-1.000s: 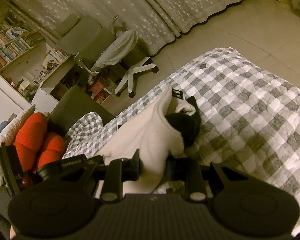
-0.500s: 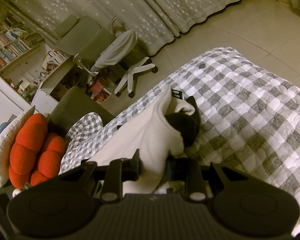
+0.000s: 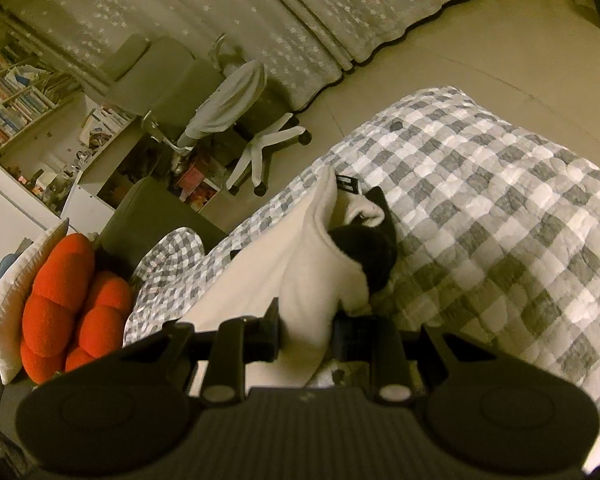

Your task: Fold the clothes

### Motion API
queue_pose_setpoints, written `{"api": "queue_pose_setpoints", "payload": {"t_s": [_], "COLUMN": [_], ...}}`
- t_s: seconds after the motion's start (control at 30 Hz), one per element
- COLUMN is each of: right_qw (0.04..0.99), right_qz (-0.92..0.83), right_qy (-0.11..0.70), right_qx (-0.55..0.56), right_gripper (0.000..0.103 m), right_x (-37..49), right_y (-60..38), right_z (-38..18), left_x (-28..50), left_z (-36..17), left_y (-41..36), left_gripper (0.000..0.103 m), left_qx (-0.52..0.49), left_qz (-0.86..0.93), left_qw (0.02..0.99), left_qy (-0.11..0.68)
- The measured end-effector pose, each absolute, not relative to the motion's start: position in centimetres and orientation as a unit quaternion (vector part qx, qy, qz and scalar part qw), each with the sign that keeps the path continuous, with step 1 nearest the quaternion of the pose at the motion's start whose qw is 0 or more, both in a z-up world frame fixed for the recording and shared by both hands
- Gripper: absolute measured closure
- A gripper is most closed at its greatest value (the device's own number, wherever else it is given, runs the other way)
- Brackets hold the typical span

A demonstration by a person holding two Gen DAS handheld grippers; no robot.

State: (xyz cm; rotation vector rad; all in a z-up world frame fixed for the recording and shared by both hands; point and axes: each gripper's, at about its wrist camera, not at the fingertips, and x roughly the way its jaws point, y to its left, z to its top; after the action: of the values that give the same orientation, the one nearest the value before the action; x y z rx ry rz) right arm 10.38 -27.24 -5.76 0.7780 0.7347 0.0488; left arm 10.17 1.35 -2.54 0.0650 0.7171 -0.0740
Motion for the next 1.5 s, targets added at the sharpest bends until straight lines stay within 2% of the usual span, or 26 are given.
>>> {"api": "queue_pose_setpoints", "payload": {"t_s": [0.57, 0.77, 1.07, 1.4, 1.5], "right_qw": [0.866, 0.856, 0.916, 0.915, 0.932], "right_qz": [0.004, -0.001, -0.002, -0.028, -0.035], "right_qy": [0.350, 0.357, 0.318, 0.308, 0.297], "right_qx": [0.357, 0.373, 0.246, 0.258, 0.207], "right_gripper": [0.079, 0.077, 0.081, 0.081, 0.082], "right_x": [10.2, 10.2, 9.9, 9.8, 9.7], "right_y": [-26.4, -26.7, -22.9, -21.8, -20.2], "right_z": [-5.6, -5.6, -2.9, -2.4, -1.7], "left_x": [8.2, 8.3, 8.4, 8.5, 8.4], "left_z": [-1.4, -1.6, -1.0, -1.8, -1.8], "left_y": [10.3, 11.8, 15.4, 17.6, 17.9], "left_gripper": [0.065, 0.065, 0.065, 0.068, 0.068], "left_qx": [-0.052, -0.087, -0.156, -0.219, -0.231], "left_qz": [-0.065, -0.073, -0.090, -0.091, -0.091], "left_qw": [0.932, 0.926, 0.915, 0.896, 0.893], "left_qy": [0.352, 0.361, 0.360, 0.374, 0.376]}}
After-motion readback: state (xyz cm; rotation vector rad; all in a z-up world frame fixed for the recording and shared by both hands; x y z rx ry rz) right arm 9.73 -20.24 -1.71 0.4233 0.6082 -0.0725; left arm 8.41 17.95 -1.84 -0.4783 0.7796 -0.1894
